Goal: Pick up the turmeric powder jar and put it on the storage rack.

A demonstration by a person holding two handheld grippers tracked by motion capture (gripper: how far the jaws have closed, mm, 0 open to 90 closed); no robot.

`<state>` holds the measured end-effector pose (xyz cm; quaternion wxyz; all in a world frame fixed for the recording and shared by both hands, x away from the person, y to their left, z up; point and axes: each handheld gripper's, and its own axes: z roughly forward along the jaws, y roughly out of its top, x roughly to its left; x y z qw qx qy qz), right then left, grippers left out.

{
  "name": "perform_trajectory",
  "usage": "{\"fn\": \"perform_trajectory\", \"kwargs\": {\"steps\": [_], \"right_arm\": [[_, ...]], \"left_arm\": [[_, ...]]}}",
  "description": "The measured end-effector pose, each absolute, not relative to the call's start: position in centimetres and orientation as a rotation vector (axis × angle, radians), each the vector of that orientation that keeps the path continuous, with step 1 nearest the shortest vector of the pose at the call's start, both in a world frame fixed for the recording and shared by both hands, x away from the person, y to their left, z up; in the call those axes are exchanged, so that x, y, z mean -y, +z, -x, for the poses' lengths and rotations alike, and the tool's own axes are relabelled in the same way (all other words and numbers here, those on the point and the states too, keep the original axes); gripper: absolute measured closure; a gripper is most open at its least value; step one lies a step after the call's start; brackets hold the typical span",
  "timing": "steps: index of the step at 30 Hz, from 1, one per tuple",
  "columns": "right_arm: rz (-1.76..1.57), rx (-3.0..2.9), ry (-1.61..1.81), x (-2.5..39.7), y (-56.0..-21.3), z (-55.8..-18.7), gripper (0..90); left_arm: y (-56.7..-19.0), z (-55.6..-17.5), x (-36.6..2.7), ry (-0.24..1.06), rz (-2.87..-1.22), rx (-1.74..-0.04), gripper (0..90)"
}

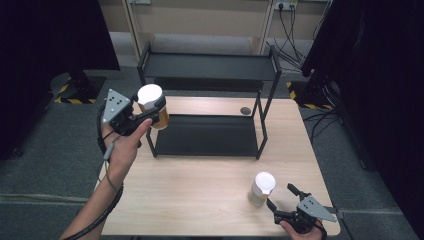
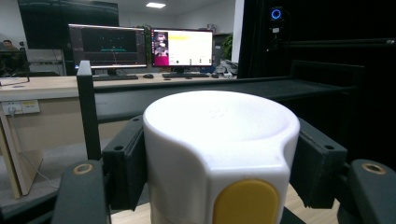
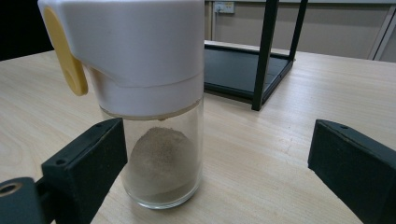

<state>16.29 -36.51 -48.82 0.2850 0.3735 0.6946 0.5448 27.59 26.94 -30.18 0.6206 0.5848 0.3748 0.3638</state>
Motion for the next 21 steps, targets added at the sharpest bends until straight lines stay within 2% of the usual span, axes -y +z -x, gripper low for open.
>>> {"fn": "perform_trajectory", "kwargs": {"steps": [21], "right_arm": [[-0.998,-1.857,1.456,36.5,-48.8,-16.3,4.8]], "left_arm": [[-26.8,-27.9,-26.6,0.846,-1.34,-0.849,30.5]]}}
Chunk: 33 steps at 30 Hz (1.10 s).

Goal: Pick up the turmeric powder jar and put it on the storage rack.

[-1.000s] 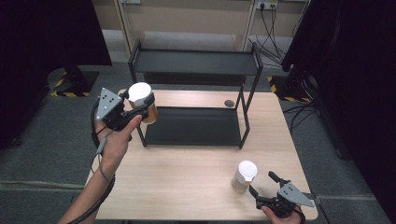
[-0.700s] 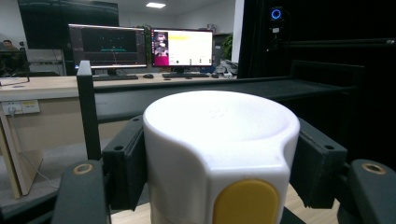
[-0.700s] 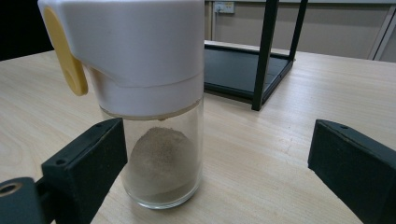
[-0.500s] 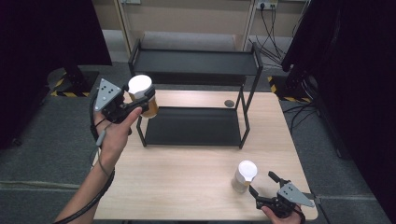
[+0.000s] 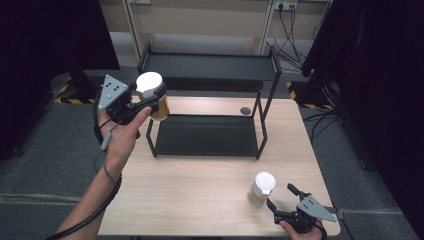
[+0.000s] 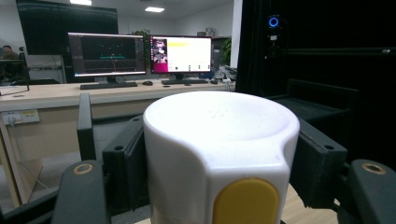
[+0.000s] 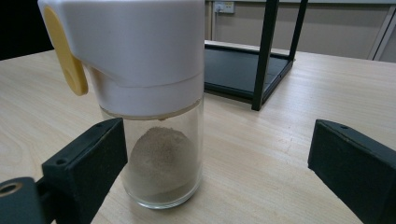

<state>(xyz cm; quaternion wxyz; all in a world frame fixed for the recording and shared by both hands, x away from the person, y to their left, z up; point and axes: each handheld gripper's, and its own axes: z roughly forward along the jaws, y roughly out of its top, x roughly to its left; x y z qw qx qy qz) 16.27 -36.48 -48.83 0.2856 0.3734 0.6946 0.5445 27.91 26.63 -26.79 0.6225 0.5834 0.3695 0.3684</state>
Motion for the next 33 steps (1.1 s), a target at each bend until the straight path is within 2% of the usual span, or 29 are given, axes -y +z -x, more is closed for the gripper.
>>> {"fn": "perform_trajectory", "kwargs": {"steps": [33], "right_arm": [[-0.998,-1.855,1.454,36.4,-48.8,-16.2,4.9]], "left_arm": [[-22.8,-29.0,-26.5,0.859,-1.333,-0.857,30.5]]}}
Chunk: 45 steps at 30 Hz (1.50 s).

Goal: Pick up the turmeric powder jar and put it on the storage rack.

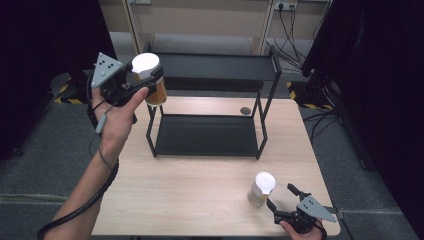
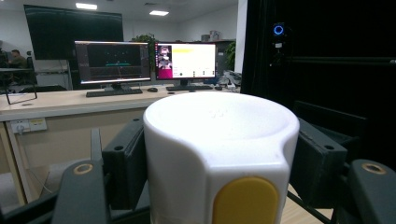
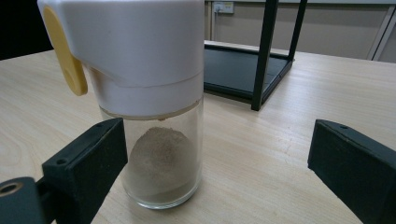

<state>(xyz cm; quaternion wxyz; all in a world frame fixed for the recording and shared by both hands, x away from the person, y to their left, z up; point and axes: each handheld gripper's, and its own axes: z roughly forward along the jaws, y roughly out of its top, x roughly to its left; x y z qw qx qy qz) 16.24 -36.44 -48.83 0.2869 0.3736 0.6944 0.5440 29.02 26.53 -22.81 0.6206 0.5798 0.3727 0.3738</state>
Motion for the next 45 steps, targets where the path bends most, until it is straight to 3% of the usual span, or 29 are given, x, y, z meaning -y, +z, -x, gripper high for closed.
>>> {"fn": "perform_trajectory", "kwargs": {"steps": [45], "right_arm": [[-0.995,-1.861,1.448,36.4,-48.8,-16.2,4.9]], "left_arm": [[-19.6,-32.2,-25.8,0.878,-1.315,-0.895,30.6]]}}
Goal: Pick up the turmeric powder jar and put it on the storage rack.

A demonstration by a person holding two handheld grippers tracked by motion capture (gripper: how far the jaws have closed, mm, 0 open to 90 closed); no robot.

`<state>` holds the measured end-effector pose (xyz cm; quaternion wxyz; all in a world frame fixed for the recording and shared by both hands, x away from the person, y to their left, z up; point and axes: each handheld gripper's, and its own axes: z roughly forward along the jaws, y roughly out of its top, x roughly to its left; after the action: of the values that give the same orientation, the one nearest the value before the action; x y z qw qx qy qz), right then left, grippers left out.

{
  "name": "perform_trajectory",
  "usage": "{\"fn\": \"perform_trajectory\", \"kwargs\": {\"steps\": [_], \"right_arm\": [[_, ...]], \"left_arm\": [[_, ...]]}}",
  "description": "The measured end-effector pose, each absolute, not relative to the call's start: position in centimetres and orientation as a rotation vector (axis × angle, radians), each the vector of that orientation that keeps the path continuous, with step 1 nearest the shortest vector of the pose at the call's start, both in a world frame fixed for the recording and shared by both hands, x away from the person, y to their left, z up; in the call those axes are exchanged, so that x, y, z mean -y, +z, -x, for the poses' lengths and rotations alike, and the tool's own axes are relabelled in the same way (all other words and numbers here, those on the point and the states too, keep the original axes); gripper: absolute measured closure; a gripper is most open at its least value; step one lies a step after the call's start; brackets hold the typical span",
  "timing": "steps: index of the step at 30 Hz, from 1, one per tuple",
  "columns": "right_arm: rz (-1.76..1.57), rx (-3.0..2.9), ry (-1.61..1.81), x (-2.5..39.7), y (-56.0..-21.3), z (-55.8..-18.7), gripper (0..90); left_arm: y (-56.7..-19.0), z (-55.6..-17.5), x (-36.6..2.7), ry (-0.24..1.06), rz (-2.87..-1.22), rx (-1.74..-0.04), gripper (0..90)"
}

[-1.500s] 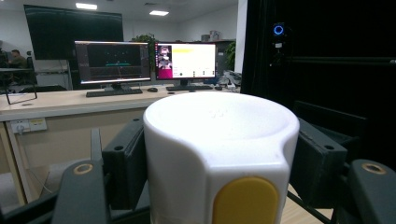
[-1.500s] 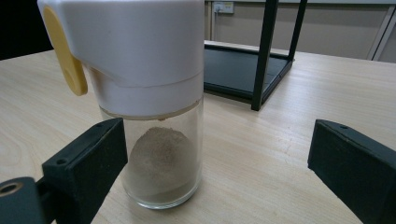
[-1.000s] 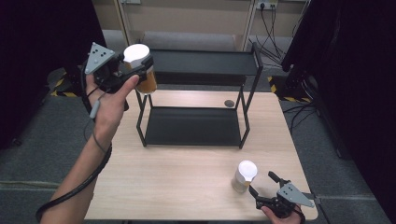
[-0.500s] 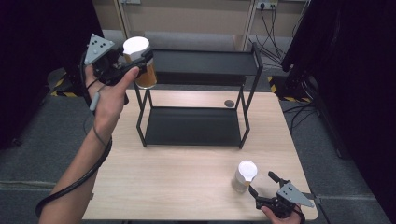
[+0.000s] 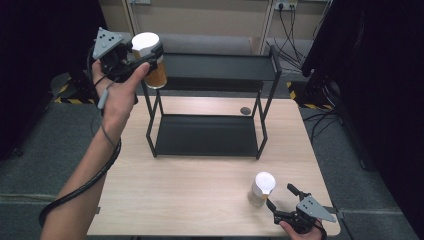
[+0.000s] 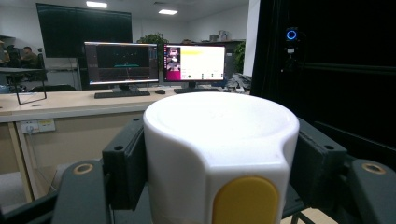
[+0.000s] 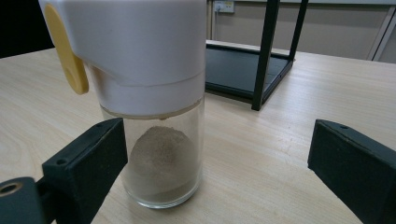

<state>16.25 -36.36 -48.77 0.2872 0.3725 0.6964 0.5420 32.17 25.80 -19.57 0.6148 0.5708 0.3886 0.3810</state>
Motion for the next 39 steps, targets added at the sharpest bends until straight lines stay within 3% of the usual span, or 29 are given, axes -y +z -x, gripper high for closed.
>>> {"fn": "perform_trajectory", "kwargs": {"steps": [39], "right_arm": [[-0.988,-1.861,1.45,36.4,-48.8,-16.2,4.9]], "left_arm": [[-19.2,-38.6,-25.4,0.894,-1.327,-0.946,30.5]]}}
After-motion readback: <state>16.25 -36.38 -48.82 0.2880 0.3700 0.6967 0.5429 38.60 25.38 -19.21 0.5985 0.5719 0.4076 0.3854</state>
